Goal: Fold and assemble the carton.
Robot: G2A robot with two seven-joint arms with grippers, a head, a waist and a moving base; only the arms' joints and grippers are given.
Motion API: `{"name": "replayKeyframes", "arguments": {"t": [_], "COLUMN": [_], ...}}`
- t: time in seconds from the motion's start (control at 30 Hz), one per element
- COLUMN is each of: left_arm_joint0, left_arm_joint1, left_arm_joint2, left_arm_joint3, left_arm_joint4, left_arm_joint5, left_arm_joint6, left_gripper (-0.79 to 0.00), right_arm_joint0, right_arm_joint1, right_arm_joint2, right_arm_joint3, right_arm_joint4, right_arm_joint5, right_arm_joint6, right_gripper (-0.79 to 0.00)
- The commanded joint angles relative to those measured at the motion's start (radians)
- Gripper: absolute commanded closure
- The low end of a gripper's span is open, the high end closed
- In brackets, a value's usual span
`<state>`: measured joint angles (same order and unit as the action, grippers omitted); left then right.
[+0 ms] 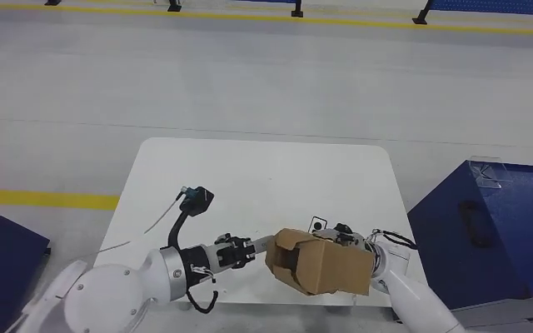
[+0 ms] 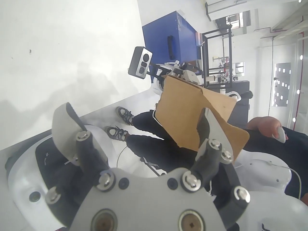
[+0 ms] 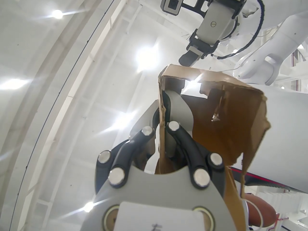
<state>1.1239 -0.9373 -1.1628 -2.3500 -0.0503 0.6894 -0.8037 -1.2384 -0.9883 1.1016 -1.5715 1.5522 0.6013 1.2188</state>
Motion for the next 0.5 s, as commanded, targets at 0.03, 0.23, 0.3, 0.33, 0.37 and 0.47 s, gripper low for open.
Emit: {"name": "replayKeyframes", "arguments": {"t": [0.03, 0.23, 0.3, 0.33, 0.37, 0.47], "left_arm_joint0": [-0.006, -0.002, 0.001, 0.003, 0.005, 0.005], "left_arm_joint1": [-0.004, -0.006, -0.006, -0.006, -0.005, -0.005], "left_arm_joint2": [0.006, -0.027, -0.035, -0.036, -0.037, -0.033], "left_arm_joint3": [0.000, 0.000, 0.000, 0.000, 0.000, 0.000], "left_arm_joint4": [-0.006, -0.048, -0.052, -0.051, -0.050, -0.044], "left_arm_joint5": [0.023, 0.027, 0.014, 0.008, 0.003, -0.022], "left_arm_joint6": [0.030, 0.066, 0.069, 0.069, 0.070, 0.067], "left_gripper": [-0.785, -0.785, -0.785, -0.785, -0.785, -0.785], "right_arm_joint0": [0.012, 0.036, 0.042, 0.044, 0.046, 0.053], "right_arm_joint1": [0.009, 0.020, 0.023, 0.024, 0.025, 0.027], "right_arm_joint2": [-0.007, -0.016, -0.023, -0.026, -0.029, -0.036], "right_arm_joint3": [0.009, 0.044, 0.050, 0.053, 0.055, 0.063], "right_arm_joint4": [0.005, -0.012, -0.012, -0.012, -0.013, -0.016], "right_arm_joint5": [-0.012, -0.039, -0.042, -0.043, -0.045, -0.046], "right_arm_joint6": [0.012, 0.039, 0.042, 0.043, 0.045, 0.046], "right_gripper": [0.000, 0.000, 0.000, 0.000, 0.000, 0.000]}}
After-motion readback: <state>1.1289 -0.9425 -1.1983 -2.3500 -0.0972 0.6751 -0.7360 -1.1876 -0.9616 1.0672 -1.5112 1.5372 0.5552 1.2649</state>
